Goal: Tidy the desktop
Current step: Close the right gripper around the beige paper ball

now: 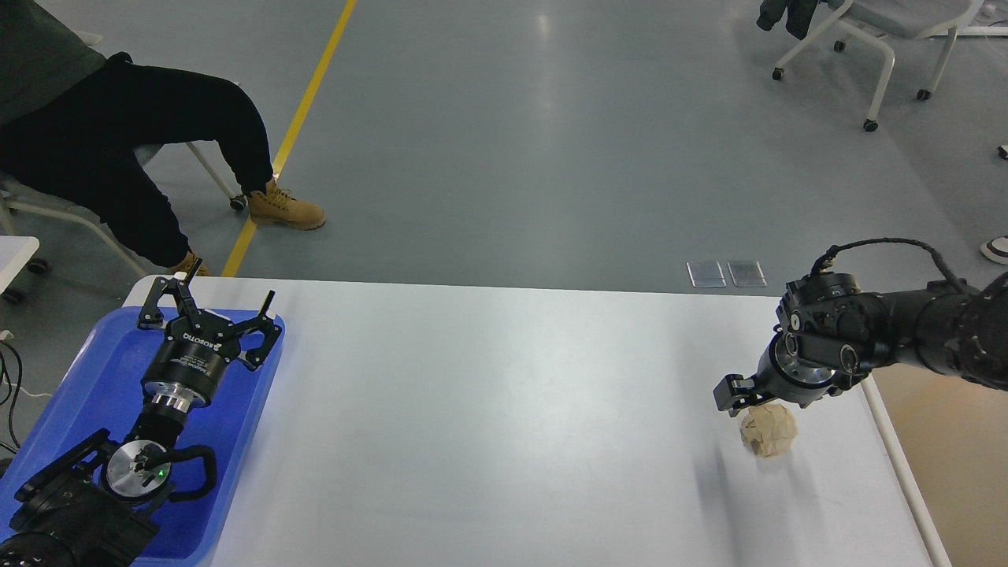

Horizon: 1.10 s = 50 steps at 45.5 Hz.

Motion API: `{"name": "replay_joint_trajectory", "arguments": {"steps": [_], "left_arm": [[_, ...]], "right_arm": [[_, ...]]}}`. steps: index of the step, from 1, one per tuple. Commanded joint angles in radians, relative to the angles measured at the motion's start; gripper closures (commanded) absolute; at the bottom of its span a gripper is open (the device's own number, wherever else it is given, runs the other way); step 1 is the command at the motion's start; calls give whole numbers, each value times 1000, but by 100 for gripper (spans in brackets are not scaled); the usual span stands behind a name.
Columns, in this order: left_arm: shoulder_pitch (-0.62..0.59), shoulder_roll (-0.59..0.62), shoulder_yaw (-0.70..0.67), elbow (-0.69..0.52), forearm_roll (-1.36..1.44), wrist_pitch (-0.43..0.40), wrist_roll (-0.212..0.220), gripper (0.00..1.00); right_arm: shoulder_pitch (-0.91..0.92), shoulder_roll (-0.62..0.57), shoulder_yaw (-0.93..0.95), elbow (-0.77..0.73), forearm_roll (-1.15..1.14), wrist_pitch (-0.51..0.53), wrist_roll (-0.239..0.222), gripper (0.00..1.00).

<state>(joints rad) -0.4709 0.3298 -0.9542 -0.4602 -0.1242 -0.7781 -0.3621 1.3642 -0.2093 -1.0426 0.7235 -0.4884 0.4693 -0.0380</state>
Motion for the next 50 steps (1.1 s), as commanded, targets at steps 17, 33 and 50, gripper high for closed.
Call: {"name": "replay_joint_trajectory", "arguments": {"steps": [17, 33, 50], "left_arm": [[0, 0, 0, 0, 0, 0, 0, 1], [0, 0, 0, 0, 0, 0, 0, 1], [0, 0, 0, 0, 0, -1, 0, 1]], "right_arm": [[-125, 11, -1, -117, -21, -63, 0, 0], [-183, 21, -1, -174, -44, -75, 0, 0], [-206, 34, 7, -174, -61, -106, 0, 6]]}}
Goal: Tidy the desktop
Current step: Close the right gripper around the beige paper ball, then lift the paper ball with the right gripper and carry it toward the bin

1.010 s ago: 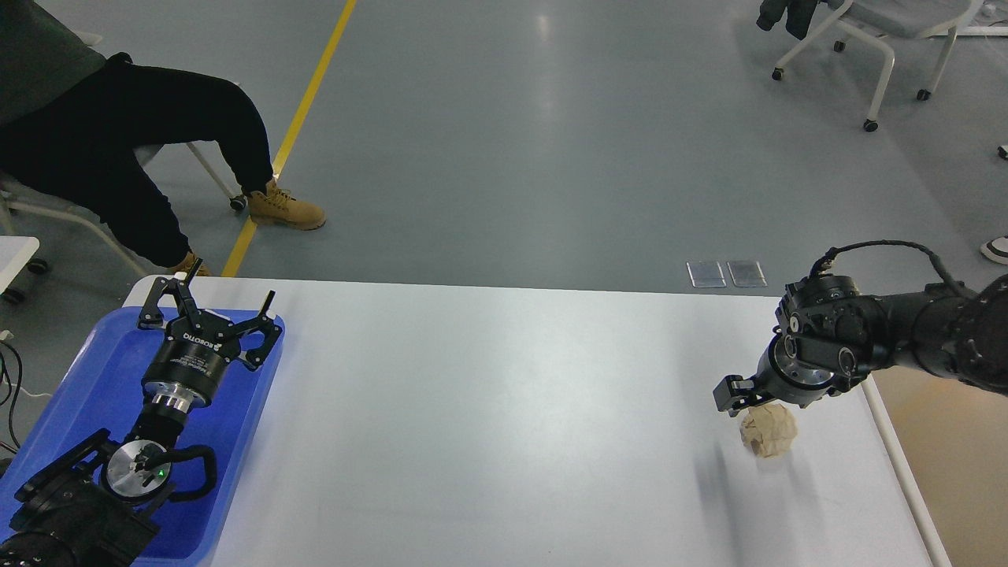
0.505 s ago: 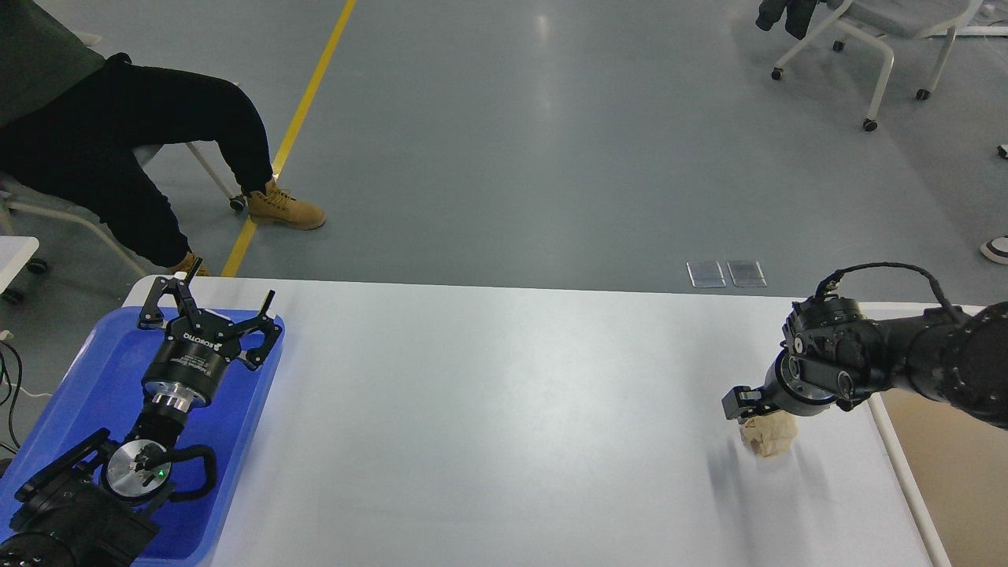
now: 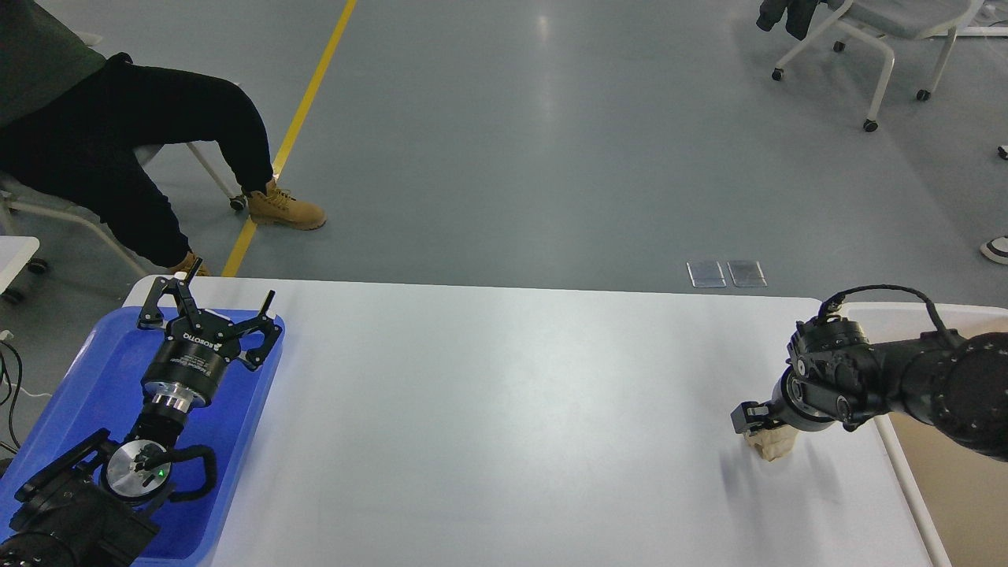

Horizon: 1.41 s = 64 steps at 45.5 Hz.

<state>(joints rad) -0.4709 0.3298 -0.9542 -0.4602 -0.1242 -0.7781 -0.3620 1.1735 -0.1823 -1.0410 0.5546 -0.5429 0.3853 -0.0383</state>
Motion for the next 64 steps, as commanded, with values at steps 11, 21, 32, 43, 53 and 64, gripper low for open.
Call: {"name": "replay_joint_trajectory", "arguments": {"steps": [11, 21, 32, 43, 53, 64], "left_arm": [[0, 0, 0, 0, 0, 0, 0, 1], [0, 0, 0, 0, 0, 0, 0, 1], [0, 0, 0, 0, 0, 0, 0, 1], [0, 0, 0, 0, 0, 0, 2, 1], [0, 0, 0, 0, 0, -1, 2, 1], [0, 0, -2, 0, 0, -1, 2, 1]], "right_arm": [[-22, 7, 13, -4, -5, -46, 0, 38], [-23, 7, 13, 1, -5, -46, 2, 83], [-5, 6, 15, 8, -2, -42, 6, 100], [106, -80, 13, 105, 1, -22, 24, 100], [300, -203, 7, 263, -3, 75, 28, 100], [622, -313, -22, 416, -6, 308, 26, 100]]}}
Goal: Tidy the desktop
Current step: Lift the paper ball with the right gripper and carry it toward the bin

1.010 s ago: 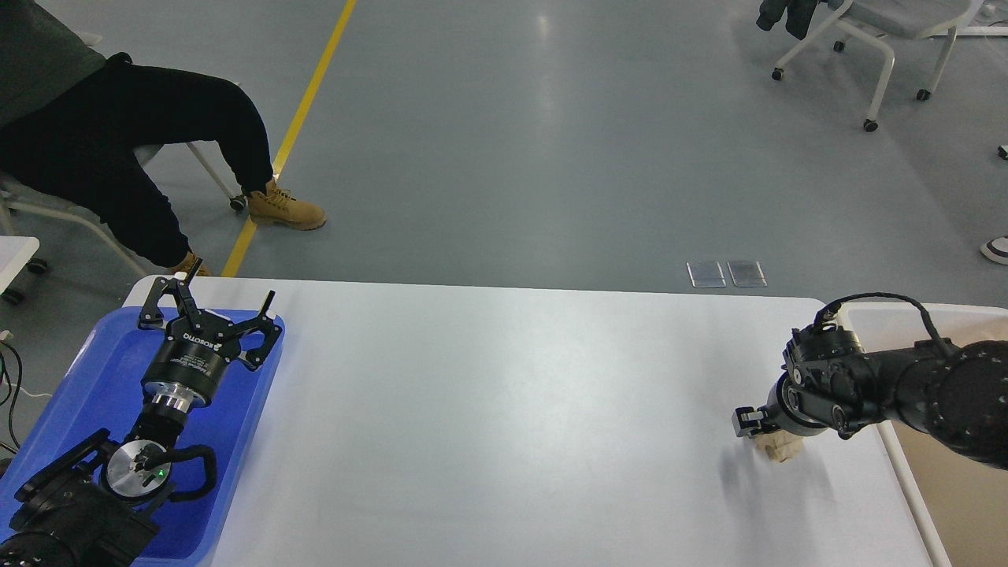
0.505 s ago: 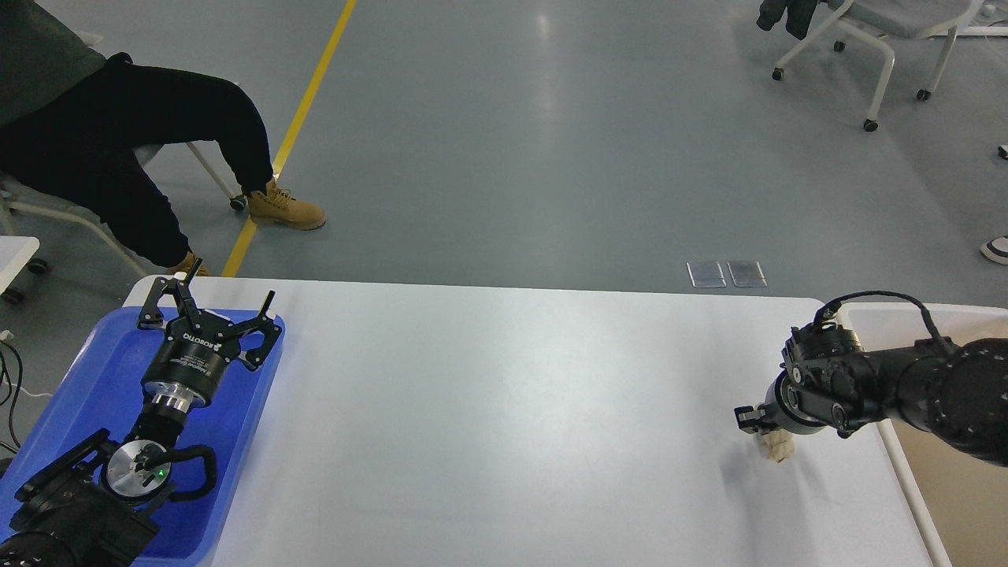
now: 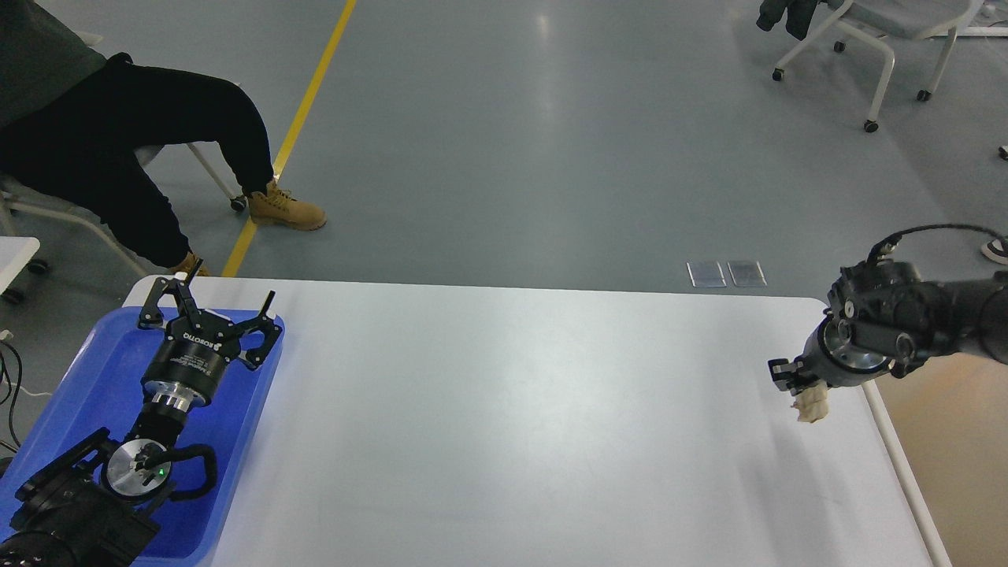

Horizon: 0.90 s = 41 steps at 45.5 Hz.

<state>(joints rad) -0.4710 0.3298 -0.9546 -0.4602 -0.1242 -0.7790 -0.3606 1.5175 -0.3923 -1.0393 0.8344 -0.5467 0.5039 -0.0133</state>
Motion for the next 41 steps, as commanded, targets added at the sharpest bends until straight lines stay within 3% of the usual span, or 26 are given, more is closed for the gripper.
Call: {"name": "replay_joint_trajectory", "arguments": {"steps": [1, 6, 15, 27, 41], "left_arm": [[0, 0, -1, 0, 0, 0, 0, 1], [0, 0, -1, 0, 0, 0, 0, 1], [0, 0, -1, 0, 0, 0, 0, 1], [0, 2, -1, 0, 0, 0, 0, 1], [2, 2, -1, 0, 0, 0, 0, 1]], "right_arm": [[303, -106, -28, 138, -2, 208, 1, 100], [418, -112, -47, 138, -13, 281, 1, 100], [567, -120, -50, 147, -39, 281, 0, 100], [612, -122, -79, 143, -30, 281, -8, 100], [671, -279, -76, 112, -30, 281, -13, 100]]}}
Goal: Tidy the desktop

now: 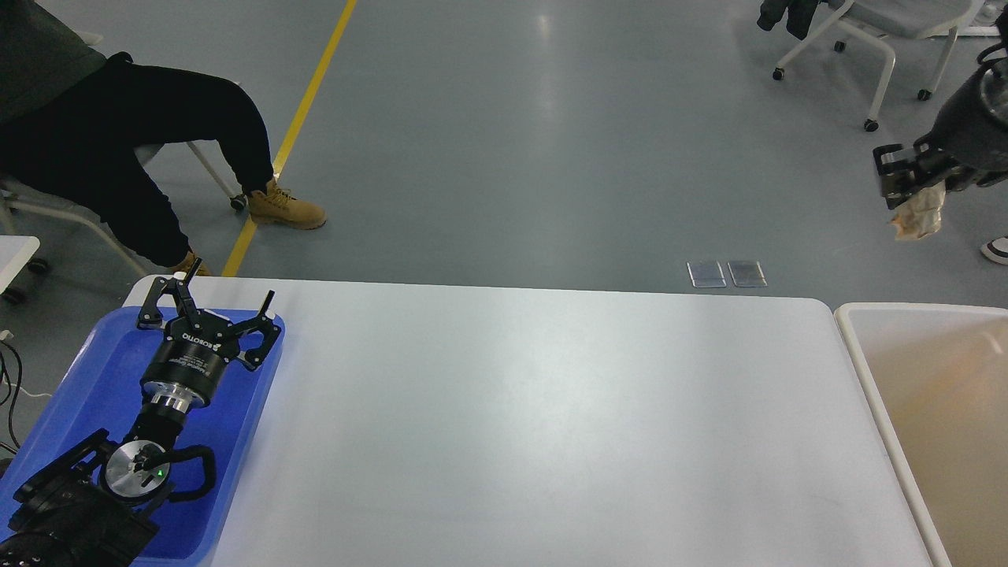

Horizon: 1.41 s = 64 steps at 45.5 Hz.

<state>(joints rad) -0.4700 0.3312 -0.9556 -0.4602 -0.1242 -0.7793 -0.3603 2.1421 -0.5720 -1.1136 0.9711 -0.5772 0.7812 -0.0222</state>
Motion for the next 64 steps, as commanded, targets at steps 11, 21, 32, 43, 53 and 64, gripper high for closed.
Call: {"name": "replay_joint_trajectory", "arguments": {"steps": [11, 21, 32, 43, 53, 64], "left_arm": [[1, 0, 0, 0, 0, 0, 0, 1], [-1, 0, 0, 0, 0, 0, 0, 1], [-1, 0, 0, 0, 0, 0, 0, 1], [-1, 0, 2, 0, 0, 0, 0, 1], [-1, 0, 0, 0, 0, 2, -2, 1], [-1, 0, 0, 0, 0, 2, -2, 1]], "right_arm": [[-39, -232, 8, -60, 204, -364, -65, 100], [-221, -272, 110, -63, 560, -868, -113, 100], [-508, -270, 372, -193, 758, -1188, -125, 100], [-919, -158, 823, -598, 778, -1116, -163, 100], [-1103, -92, 1164, -804, 783, -1011, -186, 100], [-1246, -88, 1434, -809, 792, -994, -194, 100]]}}
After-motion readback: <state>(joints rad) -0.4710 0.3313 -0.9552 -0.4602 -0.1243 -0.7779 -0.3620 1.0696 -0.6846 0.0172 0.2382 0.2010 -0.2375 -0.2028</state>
